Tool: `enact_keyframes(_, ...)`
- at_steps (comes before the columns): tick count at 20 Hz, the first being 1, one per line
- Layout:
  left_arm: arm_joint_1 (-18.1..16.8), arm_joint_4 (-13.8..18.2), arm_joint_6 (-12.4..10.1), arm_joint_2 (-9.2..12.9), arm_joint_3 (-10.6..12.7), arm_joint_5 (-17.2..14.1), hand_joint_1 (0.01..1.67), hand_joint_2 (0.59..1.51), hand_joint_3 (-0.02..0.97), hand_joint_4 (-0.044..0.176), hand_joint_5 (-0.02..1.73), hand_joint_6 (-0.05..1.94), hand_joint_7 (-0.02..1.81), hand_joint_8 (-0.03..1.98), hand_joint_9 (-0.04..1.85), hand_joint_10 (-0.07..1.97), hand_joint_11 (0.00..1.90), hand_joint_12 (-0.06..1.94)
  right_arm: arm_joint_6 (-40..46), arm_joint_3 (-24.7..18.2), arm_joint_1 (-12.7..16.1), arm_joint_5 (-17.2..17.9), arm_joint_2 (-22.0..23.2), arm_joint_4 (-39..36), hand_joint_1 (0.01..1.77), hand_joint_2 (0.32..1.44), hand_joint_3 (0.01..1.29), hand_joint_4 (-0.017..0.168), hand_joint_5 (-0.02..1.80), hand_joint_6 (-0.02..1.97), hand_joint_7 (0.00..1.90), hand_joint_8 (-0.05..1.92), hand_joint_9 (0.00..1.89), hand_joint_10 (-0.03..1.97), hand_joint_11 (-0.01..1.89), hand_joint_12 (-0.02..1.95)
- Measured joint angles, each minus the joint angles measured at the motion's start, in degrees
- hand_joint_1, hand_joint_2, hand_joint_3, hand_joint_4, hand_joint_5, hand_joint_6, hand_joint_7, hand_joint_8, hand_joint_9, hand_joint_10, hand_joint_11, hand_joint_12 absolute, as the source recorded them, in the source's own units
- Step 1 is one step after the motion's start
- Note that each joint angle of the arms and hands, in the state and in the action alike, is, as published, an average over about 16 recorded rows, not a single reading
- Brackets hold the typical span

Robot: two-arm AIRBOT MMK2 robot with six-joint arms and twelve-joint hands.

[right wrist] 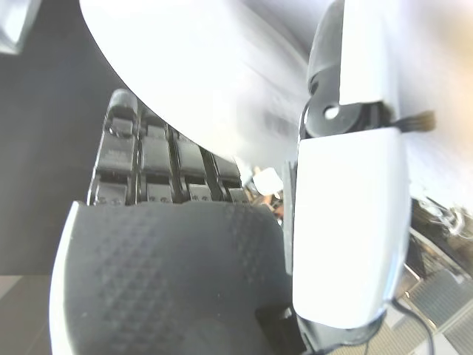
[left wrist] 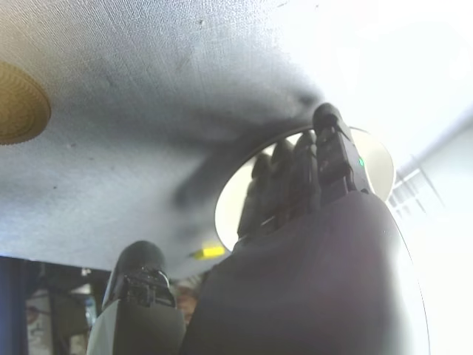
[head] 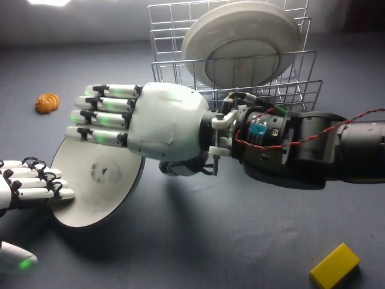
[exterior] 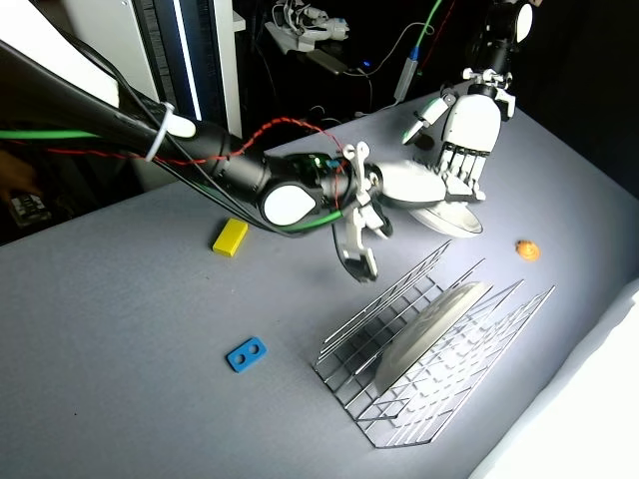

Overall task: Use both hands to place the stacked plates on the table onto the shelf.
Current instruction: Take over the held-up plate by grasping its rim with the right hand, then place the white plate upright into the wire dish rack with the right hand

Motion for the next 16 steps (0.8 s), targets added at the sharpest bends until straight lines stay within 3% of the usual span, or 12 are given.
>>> enact_keyframes(6, 0.3, -0.5, 0.0, 0.0, 0.0, -0.2, 0.02, 1.156, 0.008, -0.008, 0.1, -0.03, 0.06, -0.01, 0.02, -0.04, 0.04, 0.06, -0.2, 3.8, 0.0, 1.8, -3.2, 1.5, 1.21, 0.92, 0.01, 0.0, 0.34, 0.07, 0.33, 0.03, 0.3, 0.0, 0.15, 0.5)
enact_keyframes(12, 0.5, -1.1, 0.0, 0.1, 0.1, -0.5, 0.02, 1.146, 0.008, -0.008, 0.1, -0.04, 0.07, -0.01, 0.02, -0.04, 0.04, 0.04, 0.1, 4.2, -0.1, 2.8, -4.3, 2.4, 1.22, 0.95, 0.01, -0.004, 0.68, 0.29, 0.7, 0.22, 0.73, 0.02, 0.4, 0.77)
enact_keyframes(16, -0.1, -1.6, 0.0, 0.4, 0.2, -0.8, 0.02, 1.143, 0.008, -0.007, 0.11, -0.03, 0.08, -0.01, 0.03, -0.04, 0.05, 0.03, 0.3, 4.2, -0.2, 3.2, -4.5, 2.6, 1.22, 0.96, 0.01, -0.006, 0.84, 0.44, 0.9, 0.37, 1.0, 0.03, 0.61, 0.82)
